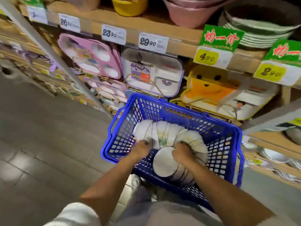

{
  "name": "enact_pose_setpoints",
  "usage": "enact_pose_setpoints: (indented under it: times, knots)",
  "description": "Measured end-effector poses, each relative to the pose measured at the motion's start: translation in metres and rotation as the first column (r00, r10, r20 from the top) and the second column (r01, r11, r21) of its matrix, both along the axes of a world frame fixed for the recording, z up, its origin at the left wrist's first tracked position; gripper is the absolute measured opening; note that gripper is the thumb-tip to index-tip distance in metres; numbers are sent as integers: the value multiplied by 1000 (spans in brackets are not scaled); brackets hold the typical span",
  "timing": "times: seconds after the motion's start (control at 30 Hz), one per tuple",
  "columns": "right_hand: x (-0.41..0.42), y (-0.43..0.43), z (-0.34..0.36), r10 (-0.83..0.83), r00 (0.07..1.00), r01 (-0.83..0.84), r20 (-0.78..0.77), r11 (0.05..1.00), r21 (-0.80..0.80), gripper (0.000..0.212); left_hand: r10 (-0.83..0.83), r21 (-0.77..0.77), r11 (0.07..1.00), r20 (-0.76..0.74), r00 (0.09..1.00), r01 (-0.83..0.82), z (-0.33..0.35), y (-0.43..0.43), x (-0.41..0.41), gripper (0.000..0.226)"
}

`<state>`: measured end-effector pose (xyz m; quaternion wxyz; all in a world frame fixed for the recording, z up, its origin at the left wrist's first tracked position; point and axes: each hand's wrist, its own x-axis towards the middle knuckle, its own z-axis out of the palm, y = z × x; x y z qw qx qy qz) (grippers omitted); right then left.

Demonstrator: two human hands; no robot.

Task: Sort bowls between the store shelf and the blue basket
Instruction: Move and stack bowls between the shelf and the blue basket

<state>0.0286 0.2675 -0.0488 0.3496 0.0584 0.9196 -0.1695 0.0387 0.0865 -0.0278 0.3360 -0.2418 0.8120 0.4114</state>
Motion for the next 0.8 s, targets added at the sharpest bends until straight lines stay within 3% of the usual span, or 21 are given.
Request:
enact_pose_setpoints:
  times: [0.1, 0.17, 0.3, 0.5, 0.63, 0.8]
  knots:
    - [4, -2, -13, 30, 999, -28, -29, 997, 68, 34, -205, 32, 979, 138, 969, 203, -34, 8, -4, 34]
    - [6, -3, -21, 34, 997, -29, -63, 996, 86, 34, -260, 104, 965, 212, 942, 242, -52, 12, -8, 46]
    - [15, -5, -35, -16, 993, 32, -121, 992, 124, 39, -389, 180, 920, 316, 865, 348, -81, 18, -14, 47]
    - [28, -10, -51, -99, 967, 146, -235, 970, 193, 29, -504, 221, 862, 285, 815, 456, -110, 20, -25, 44]
    - [28, -10, -52, -169, 967, 194, -191, 974, 120, 37, -465, 264, 879, 287, 838, 397, -111, 18, -20, 34]
    - [32, -10, -43, -214, 952, 233, -218, 970, 65, 39, -507, 278, 854, 248, 826, 441, -93, 11, -26, 33]
